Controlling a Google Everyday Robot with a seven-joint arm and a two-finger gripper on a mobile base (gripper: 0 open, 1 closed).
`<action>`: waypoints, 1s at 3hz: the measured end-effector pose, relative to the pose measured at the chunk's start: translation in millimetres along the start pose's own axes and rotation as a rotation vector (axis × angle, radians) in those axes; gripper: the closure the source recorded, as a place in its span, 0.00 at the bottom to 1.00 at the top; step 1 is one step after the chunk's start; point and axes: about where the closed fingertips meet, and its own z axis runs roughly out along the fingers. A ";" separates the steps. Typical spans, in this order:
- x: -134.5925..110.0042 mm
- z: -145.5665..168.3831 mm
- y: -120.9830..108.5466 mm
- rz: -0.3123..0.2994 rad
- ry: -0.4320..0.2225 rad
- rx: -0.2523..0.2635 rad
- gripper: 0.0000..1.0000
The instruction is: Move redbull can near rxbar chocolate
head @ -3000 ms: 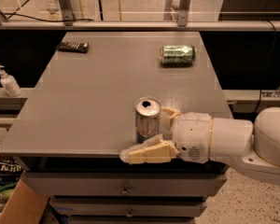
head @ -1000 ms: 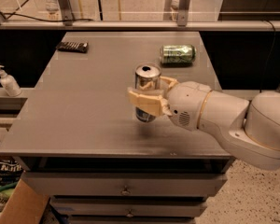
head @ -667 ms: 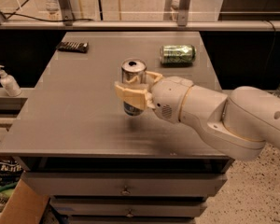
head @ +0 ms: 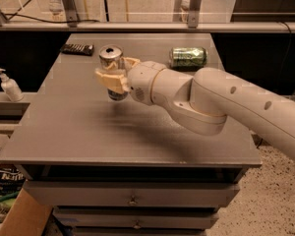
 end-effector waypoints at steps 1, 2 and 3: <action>-11.9 49.4 -11.3 -0.012 -0.021 0.024 1.00; -13.1 50.9 -10.4 -0.009 -0.024 0.027 1.00; -12.2 71.2 -20.1 0.007 -0.031 0.048 1.00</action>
Offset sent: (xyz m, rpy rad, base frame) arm 0.0308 0.0269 0.0062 0.0088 -0.0197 -0.0166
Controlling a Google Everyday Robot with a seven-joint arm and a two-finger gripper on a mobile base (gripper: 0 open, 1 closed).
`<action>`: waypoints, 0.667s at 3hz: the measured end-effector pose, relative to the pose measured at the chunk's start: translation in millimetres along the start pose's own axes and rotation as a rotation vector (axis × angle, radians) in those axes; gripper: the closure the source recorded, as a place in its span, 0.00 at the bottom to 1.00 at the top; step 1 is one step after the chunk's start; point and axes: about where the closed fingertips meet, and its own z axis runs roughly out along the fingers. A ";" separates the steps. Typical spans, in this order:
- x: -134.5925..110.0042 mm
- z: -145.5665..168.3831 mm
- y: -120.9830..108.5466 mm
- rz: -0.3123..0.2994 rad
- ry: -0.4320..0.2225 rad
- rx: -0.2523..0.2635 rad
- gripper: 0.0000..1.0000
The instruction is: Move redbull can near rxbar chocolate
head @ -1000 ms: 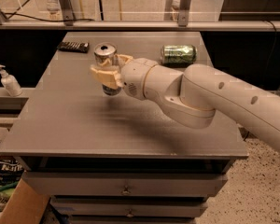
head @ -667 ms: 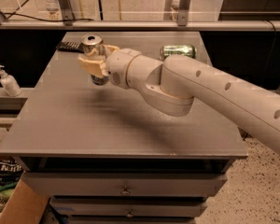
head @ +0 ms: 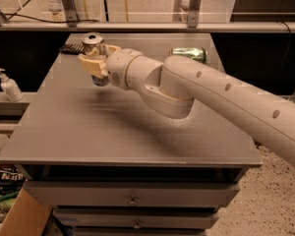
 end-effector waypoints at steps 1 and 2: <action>6.0 32.6 -17.2 0.015 0.003 0.023 1.00; 14.5 71.4 -31.9 0.022 0.019 0.033 1.00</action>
Offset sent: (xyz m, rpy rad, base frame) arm 0.1213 0.0597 -0.0269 -0.0213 0.0491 -0.0515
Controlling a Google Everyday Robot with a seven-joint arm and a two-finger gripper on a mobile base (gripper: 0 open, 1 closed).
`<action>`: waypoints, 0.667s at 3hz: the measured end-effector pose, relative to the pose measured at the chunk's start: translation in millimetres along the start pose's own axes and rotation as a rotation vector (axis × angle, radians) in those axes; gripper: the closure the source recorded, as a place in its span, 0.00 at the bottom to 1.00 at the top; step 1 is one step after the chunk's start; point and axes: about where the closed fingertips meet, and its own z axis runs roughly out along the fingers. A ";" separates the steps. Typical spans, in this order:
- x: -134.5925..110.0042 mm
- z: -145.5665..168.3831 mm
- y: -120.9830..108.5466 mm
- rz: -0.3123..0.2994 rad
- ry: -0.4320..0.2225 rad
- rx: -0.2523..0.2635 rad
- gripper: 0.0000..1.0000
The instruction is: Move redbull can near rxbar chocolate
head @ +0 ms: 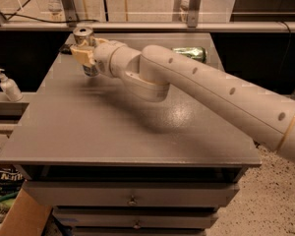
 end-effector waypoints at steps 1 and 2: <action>5.6 33.2 -9.0 0.005 0.019 0.013 1.00; 5.7 64.6 -15.3 0.029 0.026 0.036 1.00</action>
Offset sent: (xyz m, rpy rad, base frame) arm 0.0907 0.0601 -0.0074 0.0069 0.0658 -0.0800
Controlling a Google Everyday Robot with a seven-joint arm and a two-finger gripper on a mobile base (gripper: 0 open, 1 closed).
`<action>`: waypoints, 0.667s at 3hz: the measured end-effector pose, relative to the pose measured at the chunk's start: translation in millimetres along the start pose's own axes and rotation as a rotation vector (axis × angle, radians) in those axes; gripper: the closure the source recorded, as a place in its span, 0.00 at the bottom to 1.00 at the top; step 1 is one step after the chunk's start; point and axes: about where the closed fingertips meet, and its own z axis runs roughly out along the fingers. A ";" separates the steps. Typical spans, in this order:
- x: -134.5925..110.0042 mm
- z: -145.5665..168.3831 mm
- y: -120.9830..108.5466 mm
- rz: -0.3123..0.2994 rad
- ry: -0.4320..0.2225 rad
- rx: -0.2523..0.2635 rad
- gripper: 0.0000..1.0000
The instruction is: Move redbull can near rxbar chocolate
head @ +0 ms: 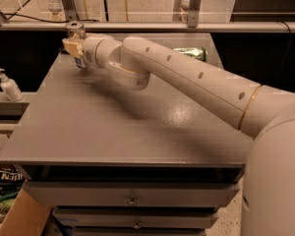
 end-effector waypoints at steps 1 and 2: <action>1.7 25.7 -3.9 0.035 0.007 0.030 1.00; -0.2 47.3 -9.5 0.056 -0.002 0.072 1.00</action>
Offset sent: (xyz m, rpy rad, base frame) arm 0.0576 0.0500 -0.0040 0.0659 0.0432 -0.1337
